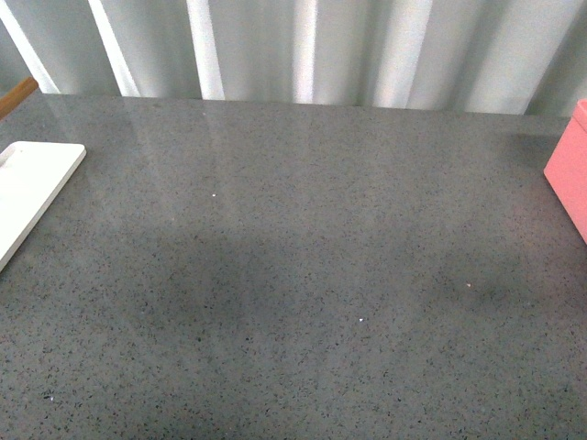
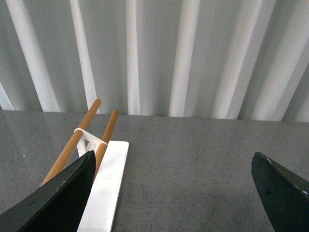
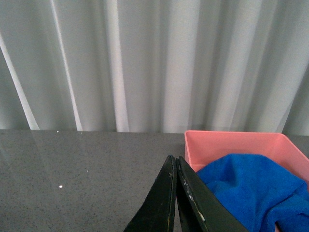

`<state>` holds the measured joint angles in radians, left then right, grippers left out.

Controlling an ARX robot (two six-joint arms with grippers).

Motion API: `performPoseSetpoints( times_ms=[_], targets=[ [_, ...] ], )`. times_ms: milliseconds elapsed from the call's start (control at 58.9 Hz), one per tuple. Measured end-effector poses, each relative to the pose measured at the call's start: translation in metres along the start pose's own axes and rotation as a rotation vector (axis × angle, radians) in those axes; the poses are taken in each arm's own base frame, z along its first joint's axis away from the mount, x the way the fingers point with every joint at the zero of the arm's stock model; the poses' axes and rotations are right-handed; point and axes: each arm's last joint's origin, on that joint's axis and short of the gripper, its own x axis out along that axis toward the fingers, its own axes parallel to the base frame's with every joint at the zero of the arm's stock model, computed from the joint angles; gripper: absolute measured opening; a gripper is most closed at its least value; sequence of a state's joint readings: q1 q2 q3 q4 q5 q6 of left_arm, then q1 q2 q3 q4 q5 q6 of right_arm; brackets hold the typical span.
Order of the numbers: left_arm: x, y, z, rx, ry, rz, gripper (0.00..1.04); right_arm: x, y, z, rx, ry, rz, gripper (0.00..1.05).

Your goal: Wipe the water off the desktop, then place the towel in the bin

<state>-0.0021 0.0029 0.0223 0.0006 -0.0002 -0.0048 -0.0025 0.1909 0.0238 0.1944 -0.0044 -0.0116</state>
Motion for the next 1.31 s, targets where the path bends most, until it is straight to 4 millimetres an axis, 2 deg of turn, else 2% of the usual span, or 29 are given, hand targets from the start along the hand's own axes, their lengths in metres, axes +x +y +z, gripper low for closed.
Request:
performPoseSetpoints(
  times_ms=[221, 476, 731, 986, 1037, 1308],
  targets=[
    [0.0, 0.0, 0.0, 0.0, 0.0, 0.0, 0.98, -0.012, 0.0, -0.003, 0.001, 0.015, -0.003, 0.03],
    [0.0, 0.0, 0.0, 0.0, -0.001, 0.0, 0.98, -0.013, 0.0, -0.003, 0.001, 0.007, -0.003, 0.04],
    [0.0, 0.0, 0.0, 0.0, -0.001, 0.0, 0.98, -0.013, 0.0, -0.003, 0.002, 0.007, -0.003, 0.47],
    [0.0, 0.0, 0.0, 0.0, -0.001, 0.0, 0.98, -0.013, 0.0, -0.003, 0.003, 0.007, -0.003, 1.0],
    [0.0, 0.0, 0.0, 0.0, -0.001, 0.0, 0.98, -0.013, 0.0, -0.003, 0.002, 0.007, -0.003, 0.97],
    [0.0, 0.0, 0.0, 0.0, -0.001, 0.0, 0.98, -0.013, 0.0, -0.003, 0.002, 0.007, -0.003, 0.98]
  ],
)
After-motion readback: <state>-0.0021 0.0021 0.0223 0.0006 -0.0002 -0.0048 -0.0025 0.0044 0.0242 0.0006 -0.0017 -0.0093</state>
